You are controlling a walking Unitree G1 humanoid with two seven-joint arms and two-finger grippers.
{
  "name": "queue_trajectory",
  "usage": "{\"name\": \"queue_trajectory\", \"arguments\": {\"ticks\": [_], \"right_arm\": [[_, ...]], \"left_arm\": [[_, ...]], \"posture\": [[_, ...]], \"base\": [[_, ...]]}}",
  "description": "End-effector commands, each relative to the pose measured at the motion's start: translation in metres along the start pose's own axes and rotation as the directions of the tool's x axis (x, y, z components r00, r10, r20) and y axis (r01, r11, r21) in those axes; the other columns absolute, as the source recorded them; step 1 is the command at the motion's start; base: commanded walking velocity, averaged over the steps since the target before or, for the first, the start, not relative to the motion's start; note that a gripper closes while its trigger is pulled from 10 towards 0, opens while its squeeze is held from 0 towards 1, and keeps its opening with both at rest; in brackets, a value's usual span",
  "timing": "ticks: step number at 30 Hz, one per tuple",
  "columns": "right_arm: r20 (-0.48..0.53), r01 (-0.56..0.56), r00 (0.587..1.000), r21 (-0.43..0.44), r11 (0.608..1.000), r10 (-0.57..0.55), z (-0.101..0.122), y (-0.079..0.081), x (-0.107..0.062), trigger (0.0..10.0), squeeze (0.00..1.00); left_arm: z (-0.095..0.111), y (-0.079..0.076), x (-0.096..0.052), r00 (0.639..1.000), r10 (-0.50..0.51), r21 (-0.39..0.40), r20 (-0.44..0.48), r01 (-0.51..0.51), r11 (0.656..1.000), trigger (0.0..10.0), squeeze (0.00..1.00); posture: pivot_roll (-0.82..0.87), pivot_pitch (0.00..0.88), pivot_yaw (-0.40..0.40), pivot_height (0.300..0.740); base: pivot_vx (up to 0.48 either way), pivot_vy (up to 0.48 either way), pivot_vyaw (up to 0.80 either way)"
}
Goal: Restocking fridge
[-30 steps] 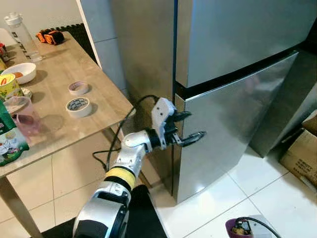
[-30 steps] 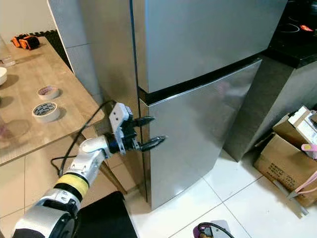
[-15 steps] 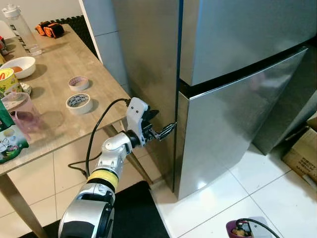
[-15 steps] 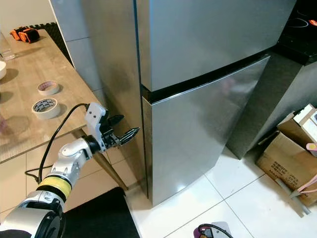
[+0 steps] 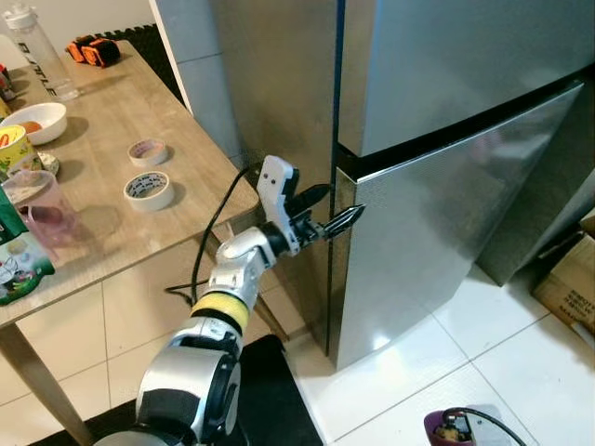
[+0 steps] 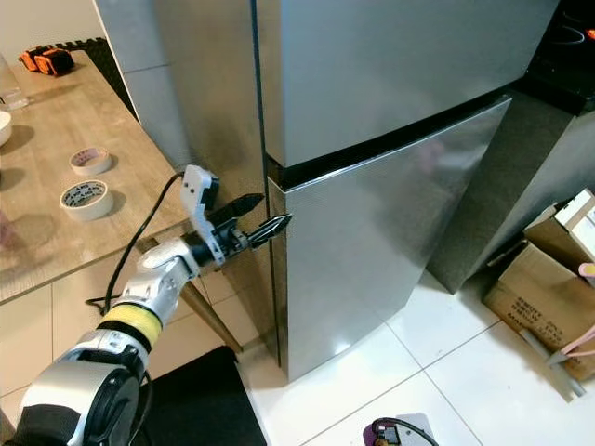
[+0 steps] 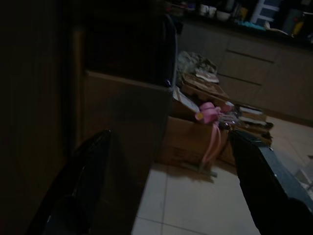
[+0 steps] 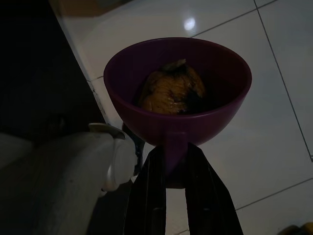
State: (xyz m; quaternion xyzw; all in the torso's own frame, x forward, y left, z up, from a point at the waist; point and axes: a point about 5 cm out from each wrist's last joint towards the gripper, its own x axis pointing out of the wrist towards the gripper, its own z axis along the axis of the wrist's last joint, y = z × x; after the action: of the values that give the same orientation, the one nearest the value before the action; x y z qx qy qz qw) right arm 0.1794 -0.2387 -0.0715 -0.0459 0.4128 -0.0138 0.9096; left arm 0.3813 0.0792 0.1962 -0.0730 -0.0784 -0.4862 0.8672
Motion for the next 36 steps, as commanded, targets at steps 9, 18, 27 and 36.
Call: {"name": "queue_trajectory", "arguments": {"ticks": [9,18,27,36], "right_arm": [[-0.002,0.021,1.000,0.017,1.000,-0.021,-0.005,-0.006,-0.003,10.0,0.00],[0.008,0.023,1.000,0.019,1.000,-0.024,-0.004,-0.006,-0.003,10.0,0.00],[0.010,0.029,1.000,0.017,0.999,-0.030,-0.005,-0.010,-0.004,10.0,0.00],[0.014,0.039,0.999,0.021,0.999,-0.039,-0.006,-0.012,-0.005,10.0,0.00]], "left_arm": [[0.008,0.001,0.016,0.995,0.102,0.055,-0.014,-0.101,0.993,10.0,0.00],[0.012,0.006,0.014,0.992,0.128,0.034,-0.004,-0.128,0.991,10.0,0.00],[0.017,-0.004,0.029,0.999,0.045,0.036,-0.007,-0.045,0.998,10.0,0.00],[0.024,-0.006,0.034,1.000,0.006,0.058,-0.020,-0.004,0.998,10.0,0.00]], "posture": [[-0.12,0.197,0.054,0.740],[-0.13,0.205,0.057,0.740],[-0.14,0.216,0.055,0.740],[-0.15,0.220,0.062,0.740]], "base": [[0.000,0.000,0.00],[0.000,0.000,0.00],[0.000,0.000,0.00],[0.000,0.000,0.00]]}}
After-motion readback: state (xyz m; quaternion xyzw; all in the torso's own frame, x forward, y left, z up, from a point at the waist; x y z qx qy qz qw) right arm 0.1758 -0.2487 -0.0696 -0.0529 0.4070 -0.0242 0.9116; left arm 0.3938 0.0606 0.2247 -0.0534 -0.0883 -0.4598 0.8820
